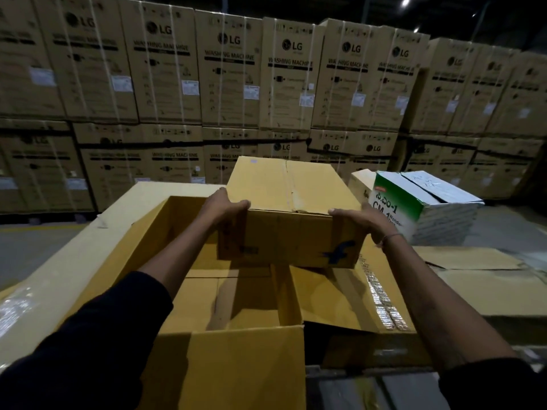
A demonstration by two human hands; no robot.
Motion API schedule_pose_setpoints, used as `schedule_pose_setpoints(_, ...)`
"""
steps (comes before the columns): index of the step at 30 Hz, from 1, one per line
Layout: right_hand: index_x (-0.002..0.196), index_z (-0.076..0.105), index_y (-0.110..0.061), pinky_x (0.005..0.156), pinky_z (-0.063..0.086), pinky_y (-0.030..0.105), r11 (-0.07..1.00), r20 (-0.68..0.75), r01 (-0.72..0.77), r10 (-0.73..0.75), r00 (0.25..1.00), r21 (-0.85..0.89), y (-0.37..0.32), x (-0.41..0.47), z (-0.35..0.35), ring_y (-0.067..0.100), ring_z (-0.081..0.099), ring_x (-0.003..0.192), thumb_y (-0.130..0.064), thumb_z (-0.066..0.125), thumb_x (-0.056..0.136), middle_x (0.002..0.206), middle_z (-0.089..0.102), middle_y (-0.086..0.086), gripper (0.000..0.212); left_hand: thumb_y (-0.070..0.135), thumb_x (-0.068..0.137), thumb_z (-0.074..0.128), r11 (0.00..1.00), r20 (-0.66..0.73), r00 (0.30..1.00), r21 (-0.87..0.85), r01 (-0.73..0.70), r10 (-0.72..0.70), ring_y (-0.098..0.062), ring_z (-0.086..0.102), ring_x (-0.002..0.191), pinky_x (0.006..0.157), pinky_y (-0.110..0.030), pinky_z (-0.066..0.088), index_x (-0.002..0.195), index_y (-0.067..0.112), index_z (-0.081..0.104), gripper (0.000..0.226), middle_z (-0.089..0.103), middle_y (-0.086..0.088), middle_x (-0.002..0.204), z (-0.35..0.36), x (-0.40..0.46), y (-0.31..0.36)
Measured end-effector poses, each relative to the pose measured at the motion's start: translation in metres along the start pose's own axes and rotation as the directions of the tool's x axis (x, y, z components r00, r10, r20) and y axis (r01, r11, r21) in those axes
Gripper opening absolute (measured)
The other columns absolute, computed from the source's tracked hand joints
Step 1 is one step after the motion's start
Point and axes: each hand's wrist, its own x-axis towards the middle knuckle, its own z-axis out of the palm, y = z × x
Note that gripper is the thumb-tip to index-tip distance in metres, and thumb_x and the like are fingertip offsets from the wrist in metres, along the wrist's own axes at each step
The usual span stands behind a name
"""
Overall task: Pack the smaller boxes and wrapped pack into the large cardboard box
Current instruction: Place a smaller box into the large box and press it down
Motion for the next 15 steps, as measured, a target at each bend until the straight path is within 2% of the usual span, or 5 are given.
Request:
schedule_pose_setpoints(2,0.135,0.054,-0.010,0.092,0.054,0.049,0.996,0.056,-0.066,0.063,0.996,0.052,-0.007,-0.003,-0.009,0.030,0.057,0.110,-0.089,0.079,0.041,0.128,0.058,0.010,0.125,0.043,0.087,0.076,0.998,0.049,0.998,-0.032,0.048,-0.047,-0.025,0.059,0.101,0.084,-0.040,0.054,0.118,0.010,0.052,0.051,0.060,-0.009,0.114,-0.004,0.006,0.008)
schedule_pose_setpoints(6,0.131,0.054,-0.020,0.104,0.046,0.064,0.975,0.200,-0.160,0.128,0.971,0.155,-0.007,0.009,-0.018,0.039,0.056,0.116,-0.056,0.082,0.079,0.131,0.055,0.012,0.069,0.042,0.083,0.079,0.992,0.113,0.986,-0.032,0.123,-0.119,-0.018,0.055,0.084,0.068,-0.032,0.046,0.112,0.009,0.055,0.050,0.061,-0.008,0.103,-0.010,0.018,0.017)
schedule_pose_setpoints(9,0.137,0.055,-0.018,0.078,0.063,0.050,0.924,0.292,-0.200,0.103,0.951,0.325,-0.013,0.014,-0.017,0.034,0.070,0.099,-0.038,0.079,0.089,0.125,0.068,0.017,0.058,0.043,0.082,0.080,0.984,0.147,0.977,-0.055,0.167,-0.158,-0.018,0.055,0.084,0.066,-0.032,0.045,0.116,0.009,0.054,0.054,0.057,-0.004,0.096,-0.011,0.027,0.017)
schedule_pose_setpoints(11,0.142,0.052,-0.015,0.057,0.062,0.036,0.879,0.308,-0.211,0.078,0.948,0.428,-0.015,0.015,-0.015,0.028,0.070,0.089,-0.028,0.078,0.091,0.127,0.068,0.017,0.058,0.043,0.082,0.080,0.981,0.171,0.972,-0.085,0.176,-0.160,-0.019,0.056,0.087,0.068,-0.032,0.046,0.117,0.011,0.053,0.055,0.057,-0.003,0.098,-0.012,0.030,0.017)
schedule_pose_setpoints(15,0.141,0.049,-0.014,0.047,0.056,0.027,0.862,0.291,-0.190,0.052,0.955,0.471,-0.015,0.009,-0.011,0.024,0.066,0.088,-0.022,0.075,0.095,0.118,0.067,0.013,0.054,0.043,0.082,0.081,0.969,0.228,0.959,-0.140,0.204,-0.169,-0.019,0.056,0.092,0.069,-0.032,0.048,0.122,0.012,0.052,0.058,0.058,-0.005,0.106,-0.015,0.037,0.014)
